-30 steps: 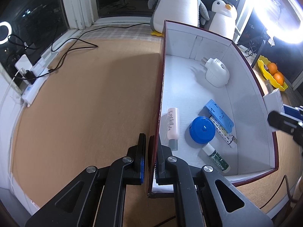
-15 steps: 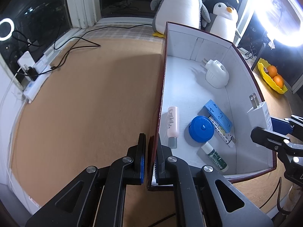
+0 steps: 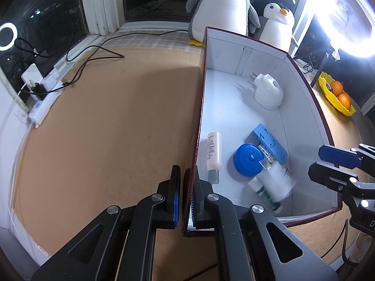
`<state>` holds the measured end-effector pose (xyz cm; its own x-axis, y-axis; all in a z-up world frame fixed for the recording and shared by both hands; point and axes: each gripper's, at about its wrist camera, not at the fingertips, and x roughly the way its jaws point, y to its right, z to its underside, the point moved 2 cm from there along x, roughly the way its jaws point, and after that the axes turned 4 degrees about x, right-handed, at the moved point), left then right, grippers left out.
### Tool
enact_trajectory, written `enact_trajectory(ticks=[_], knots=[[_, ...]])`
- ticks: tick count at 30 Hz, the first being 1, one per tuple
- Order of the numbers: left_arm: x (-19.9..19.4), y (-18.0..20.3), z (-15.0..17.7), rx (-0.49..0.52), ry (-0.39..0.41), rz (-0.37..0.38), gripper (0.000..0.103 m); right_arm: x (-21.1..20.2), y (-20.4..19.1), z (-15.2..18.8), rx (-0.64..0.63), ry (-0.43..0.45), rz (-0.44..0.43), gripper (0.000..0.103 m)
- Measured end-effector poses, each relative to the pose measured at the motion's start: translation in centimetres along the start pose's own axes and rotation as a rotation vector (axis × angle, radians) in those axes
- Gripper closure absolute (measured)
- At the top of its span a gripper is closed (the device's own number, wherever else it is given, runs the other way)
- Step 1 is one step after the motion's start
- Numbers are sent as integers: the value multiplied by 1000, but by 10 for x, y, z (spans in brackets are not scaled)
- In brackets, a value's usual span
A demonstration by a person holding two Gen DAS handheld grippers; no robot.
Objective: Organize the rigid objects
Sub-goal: 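Carry the charger over the box and release it inside, then return the right gripper and grasp the wooden clothespin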
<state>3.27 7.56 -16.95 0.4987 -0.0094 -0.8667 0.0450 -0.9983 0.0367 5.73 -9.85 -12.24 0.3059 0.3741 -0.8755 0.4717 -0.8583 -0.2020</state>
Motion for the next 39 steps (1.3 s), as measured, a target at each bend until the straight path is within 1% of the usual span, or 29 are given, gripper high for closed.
enact_trajectory(ticks=[7,11,14,18,24,27,30,31,33,35,39], knots=[[3,1,-2,11,-5,6,97,-9,9,-1,44,29,-2,64],[4,1,-3,16,-4,11,97,-17,21,-1,92,54,4,59],[4,2,-4,26,-3,13,97,-23,32,1,128,73,10,58],[4,3,-6,35,0,16,97,-34,53,4,178,96,28,58],[5,3,-7,43,-1,19,97,-58,94,16,280,155,40,57],[6,3,-8,46,-3,20,97,-71,117,25,316,197,67,57],[7,4,-8,52,-6,19,97,-78,133,33,332,213,90,56],[8,4,-9,52,-7,19,97,-79,138,35,332,211,101,55],[8,5,-9,57,-8,17,97,-78,144,40,319,194,117,47],[9,6,-10,60,-9,15,97,-74,146,42,296,165,118,44],[10,6,-10,65,-12,14,97,-60,143,48,231,83,151,44]])
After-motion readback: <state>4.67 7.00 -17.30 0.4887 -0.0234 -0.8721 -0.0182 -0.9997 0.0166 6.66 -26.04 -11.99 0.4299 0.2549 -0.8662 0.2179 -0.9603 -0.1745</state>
